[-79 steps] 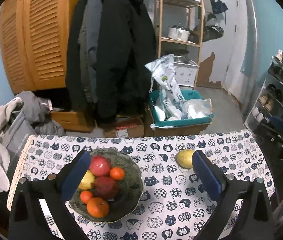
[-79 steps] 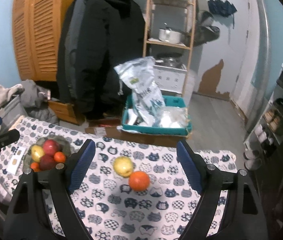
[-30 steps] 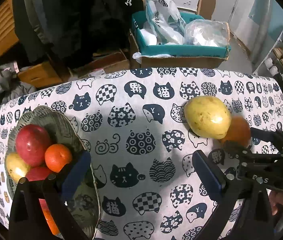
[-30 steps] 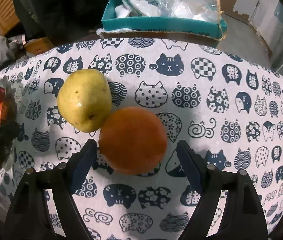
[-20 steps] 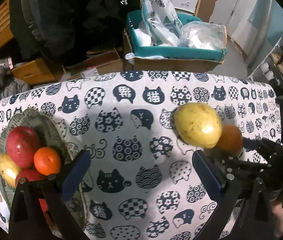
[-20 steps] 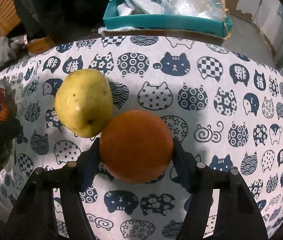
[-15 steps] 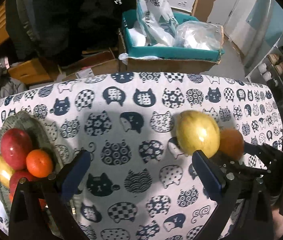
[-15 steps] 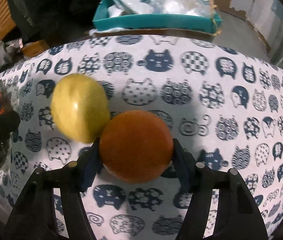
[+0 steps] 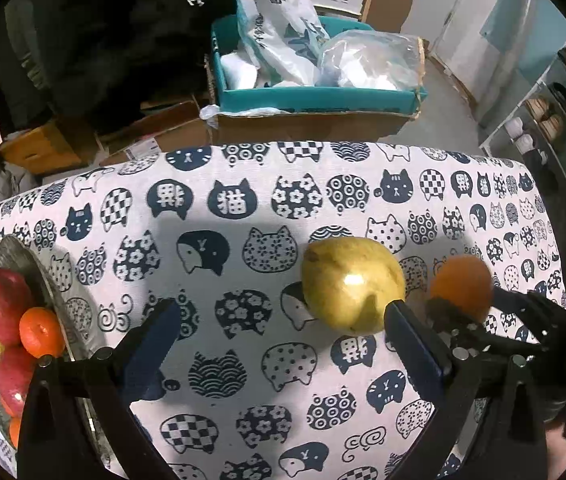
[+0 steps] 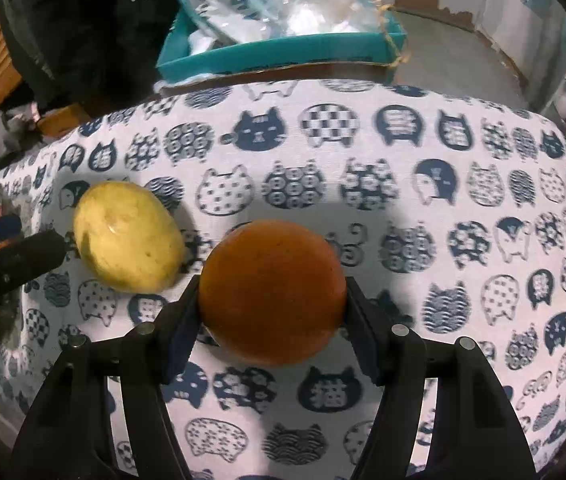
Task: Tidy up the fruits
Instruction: 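Close left tool on the yellow-green pear while right tool lifts the orange, then carry the pear in left tool and orange in right tool over the bowl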
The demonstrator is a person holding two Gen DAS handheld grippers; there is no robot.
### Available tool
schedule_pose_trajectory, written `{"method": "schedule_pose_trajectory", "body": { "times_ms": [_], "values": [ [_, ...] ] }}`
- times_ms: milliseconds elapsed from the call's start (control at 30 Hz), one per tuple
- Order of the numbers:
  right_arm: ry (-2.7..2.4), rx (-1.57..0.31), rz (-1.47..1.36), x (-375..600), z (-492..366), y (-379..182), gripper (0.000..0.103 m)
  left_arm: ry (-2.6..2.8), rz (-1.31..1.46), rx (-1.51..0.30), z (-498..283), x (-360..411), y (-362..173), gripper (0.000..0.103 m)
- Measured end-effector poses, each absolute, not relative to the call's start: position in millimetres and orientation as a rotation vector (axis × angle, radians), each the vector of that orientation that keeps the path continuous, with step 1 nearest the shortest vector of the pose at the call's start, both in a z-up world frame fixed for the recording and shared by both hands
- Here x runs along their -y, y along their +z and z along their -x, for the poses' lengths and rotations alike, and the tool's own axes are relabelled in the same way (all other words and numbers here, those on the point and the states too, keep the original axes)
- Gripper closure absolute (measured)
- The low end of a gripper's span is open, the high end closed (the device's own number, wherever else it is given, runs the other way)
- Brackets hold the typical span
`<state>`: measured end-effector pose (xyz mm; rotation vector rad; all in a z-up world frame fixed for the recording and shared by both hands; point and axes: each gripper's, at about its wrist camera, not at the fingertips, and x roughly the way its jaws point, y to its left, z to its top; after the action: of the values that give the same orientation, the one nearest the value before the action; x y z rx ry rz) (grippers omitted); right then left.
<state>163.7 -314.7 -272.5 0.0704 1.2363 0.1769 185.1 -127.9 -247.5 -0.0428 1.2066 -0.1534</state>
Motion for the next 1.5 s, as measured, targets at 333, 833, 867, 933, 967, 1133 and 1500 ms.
{"method": "schedule_pose_trajectory", "body": {
  "times_ms": [333,833,867,933,967,1133,1500],
  "values": [
    [0.06,-1.195,-0.137,367.9,-160.2,-259.0,0.037,-0.19,-0.023,-1.219,-195.7,163.4,-260.7,0.001],
    [0.057,-1.201,-0.148,378.1,-155.2,-262.3,0.037,-0.217,-0.125,-1.287,-208.3,189.5,-297.4,0.014],
    [0.058,-1.201,-0.145,376.7,-156.6,-263.3,0.037,-0.233,-0.113,-1.29,-208.4,190.1,-297.8,0.018],
    [0.059,-1.202,-0.141,375.3,-157.2,-264.1,0.037,-0.25,-0.096,-1.287,-208.2,191.2,-297.2,0.023],
    [0.057,-1.203,-0.14,374.7,-157.3,-264.4,0.037,-0.248,-0.098,-1.284,-208.4,192.0,-297.0,0.023],
    [0.056,-1.195,-0.125,369.8,-156.6,-262.7,0.037,-0.241,-0.101,-1.262,-204.9,194.1,-296.3,0.023],
    [0.07,-1.129,-0.095,361.2,-150.3,-232.2,0.037,-0.283,-0.065,-1.185,-177.1,182.2,-251.1,0.024]
  ]
}}
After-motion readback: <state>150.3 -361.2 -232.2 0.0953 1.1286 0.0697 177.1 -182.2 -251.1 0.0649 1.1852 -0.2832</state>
